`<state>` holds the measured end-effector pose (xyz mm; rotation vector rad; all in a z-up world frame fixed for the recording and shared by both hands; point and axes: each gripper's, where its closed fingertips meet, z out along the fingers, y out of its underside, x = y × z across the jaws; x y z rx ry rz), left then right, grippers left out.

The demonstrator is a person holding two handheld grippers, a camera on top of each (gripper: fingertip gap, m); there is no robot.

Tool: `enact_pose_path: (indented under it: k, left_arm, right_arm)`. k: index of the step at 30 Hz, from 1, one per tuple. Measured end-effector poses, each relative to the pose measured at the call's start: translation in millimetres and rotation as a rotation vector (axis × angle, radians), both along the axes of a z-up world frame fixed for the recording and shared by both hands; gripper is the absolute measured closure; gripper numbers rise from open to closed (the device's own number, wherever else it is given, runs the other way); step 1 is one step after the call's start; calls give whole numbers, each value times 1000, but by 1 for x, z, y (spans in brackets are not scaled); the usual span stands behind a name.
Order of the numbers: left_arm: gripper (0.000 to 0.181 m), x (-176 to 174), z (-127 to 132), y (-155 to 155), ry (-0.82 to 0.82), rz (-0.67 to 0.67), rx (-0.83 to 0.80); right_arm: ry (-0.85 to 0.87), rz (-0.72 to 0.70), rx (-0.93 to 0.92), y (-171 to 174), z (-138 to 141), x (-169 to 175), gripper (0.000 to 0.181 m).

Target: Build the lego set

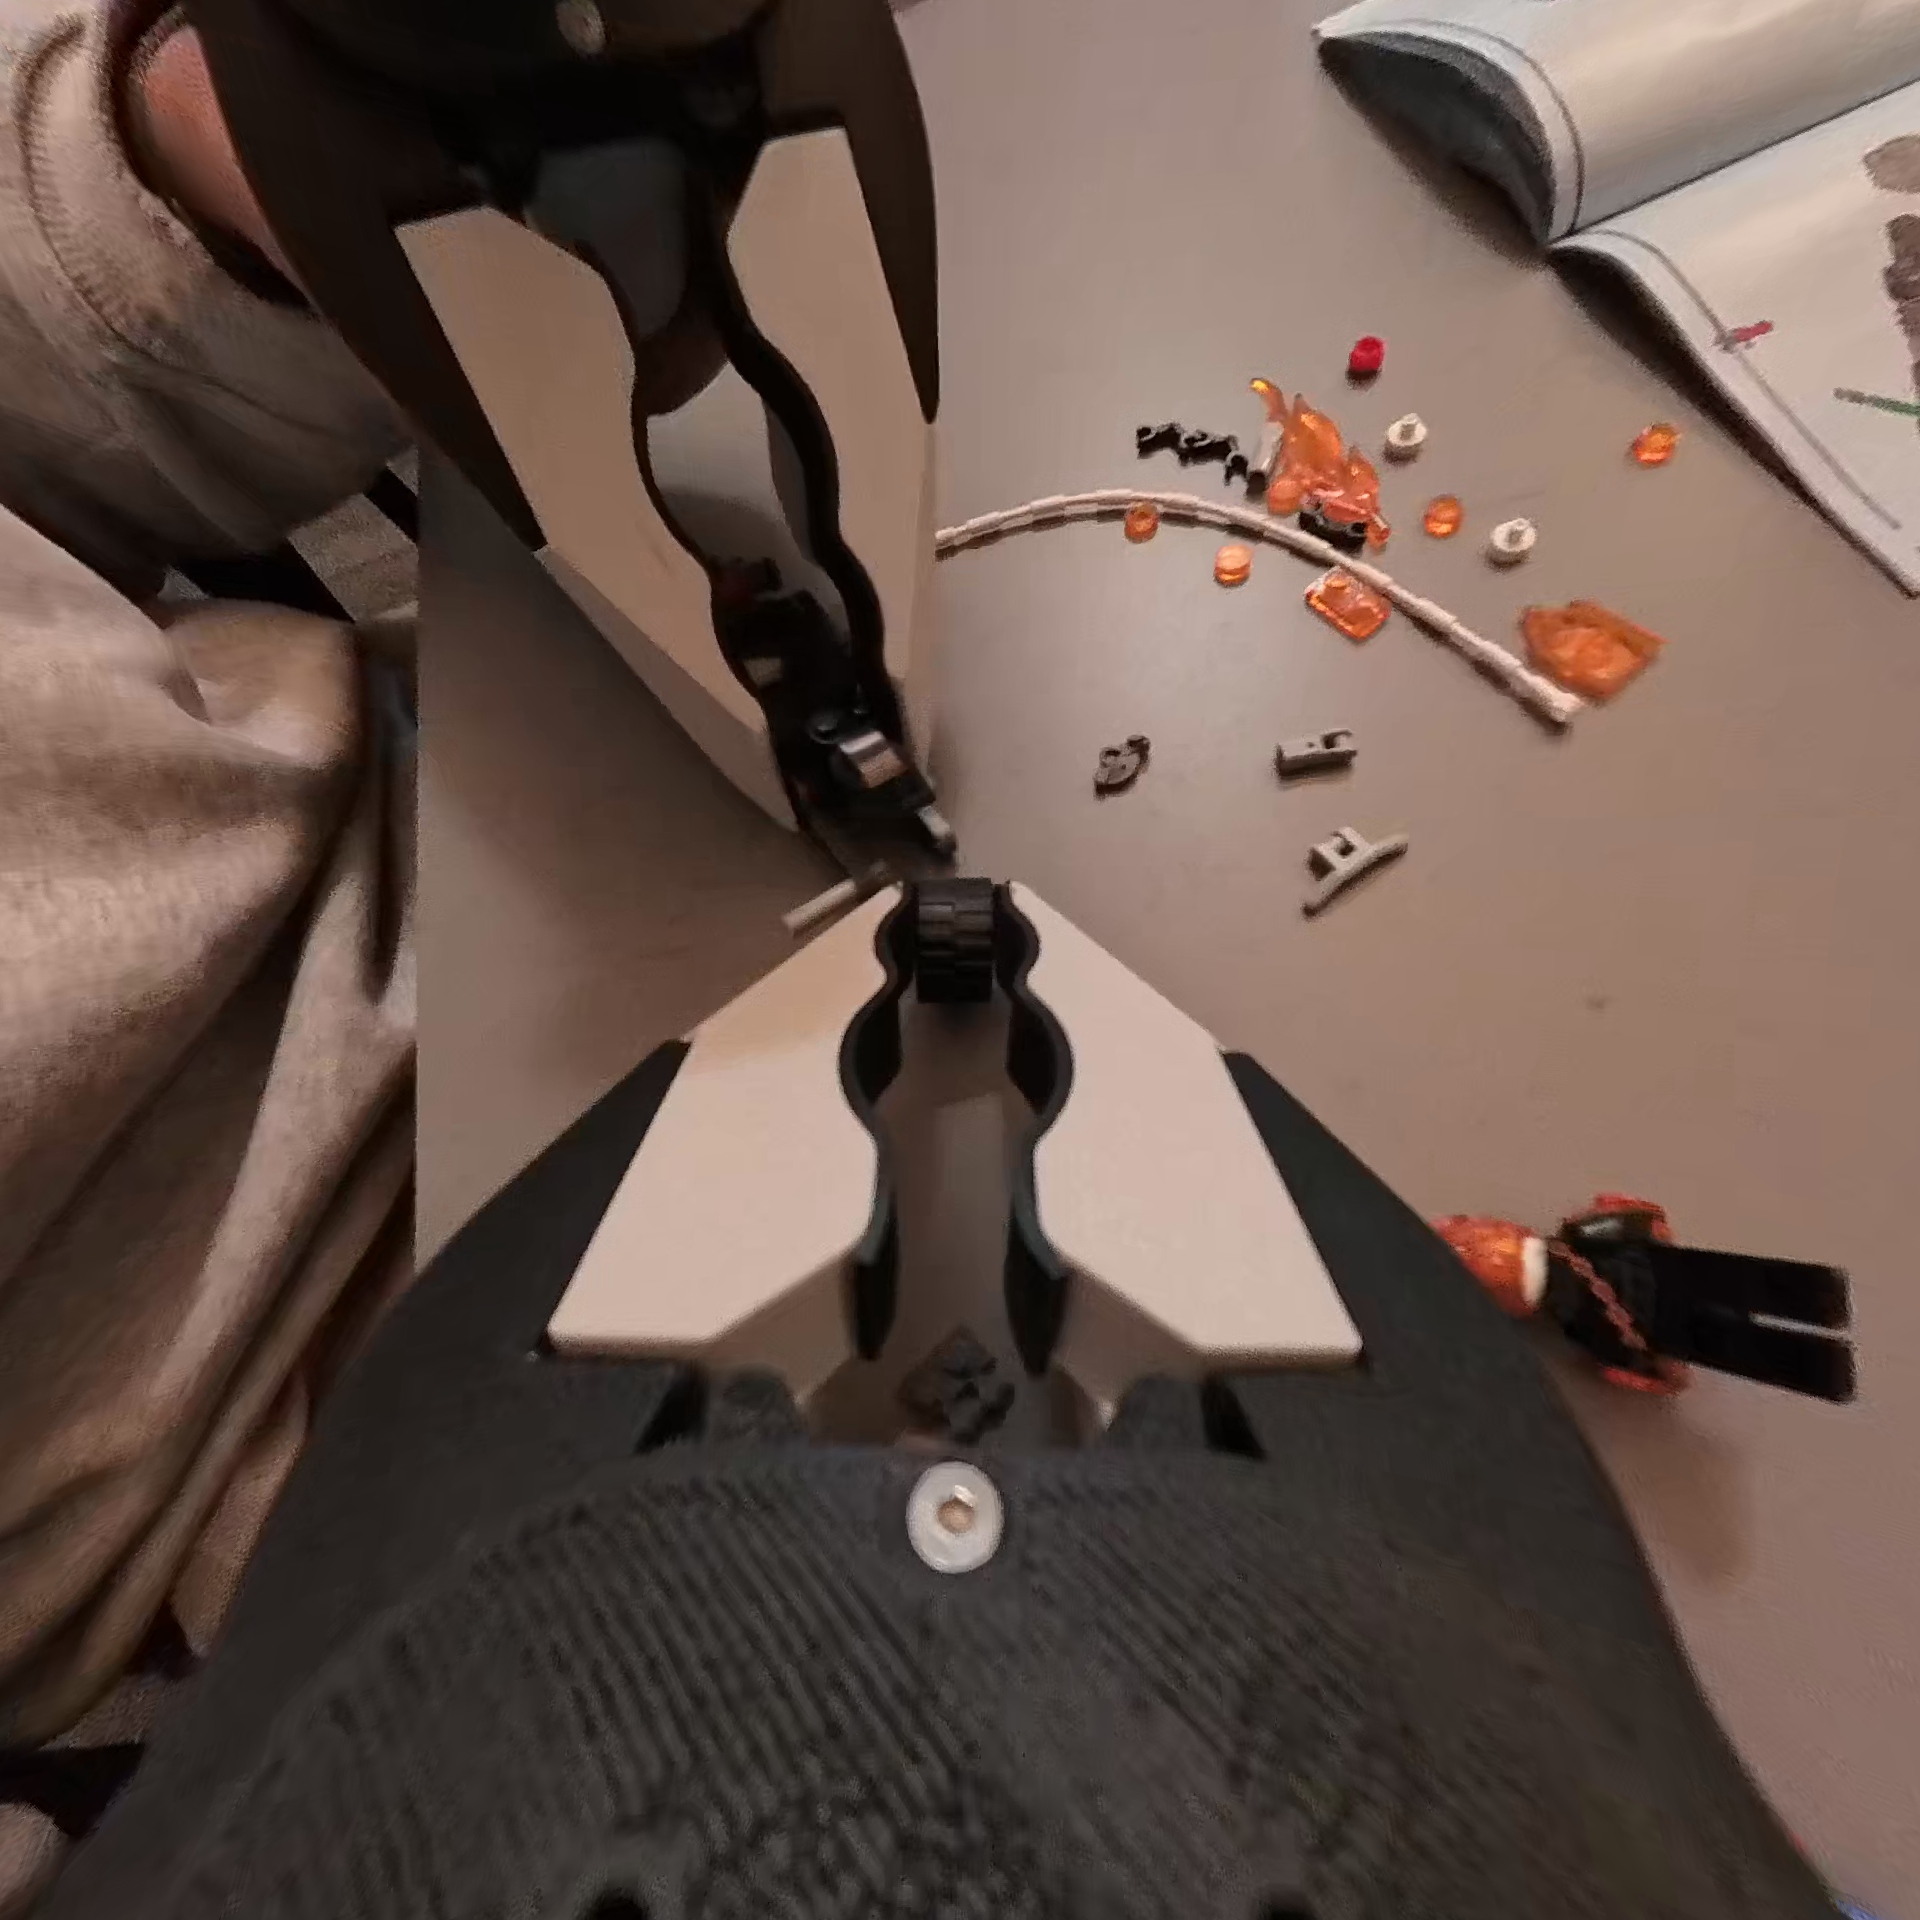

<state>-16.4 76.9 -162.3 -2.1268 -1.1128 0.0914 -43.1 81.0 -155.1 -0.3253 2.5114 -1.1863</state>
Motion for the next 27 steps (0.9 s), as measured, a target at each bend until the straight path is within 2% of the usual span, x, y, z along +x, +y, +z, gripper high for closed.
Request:
enact_pose_path:
  k: [4, 9, 13, 19, 27]
  left_arm:
    - [161, 6, 0, 6, -5, -74, 8]
    - [161, 12, 0, 8, 17, -139, -14]
    - [162, 15, -1, 11, 51, -172, -59]
    - [165, 10, 3, 14, 92, -162, -87]
    - [165, 14, -2, 15, 77, -198, -139]
  right_arm:
    - [4, 18, 0, 0, 0, 5, 167]
    - [0, 33, 40, 7, -5, 9, 148]
    - [26, 22, 54, 11, -7, 5, 146]
    - [65, 12, 41, 14, -6, -2, 168]
    - [60, 57, 80, 21, -10, 6, 169]
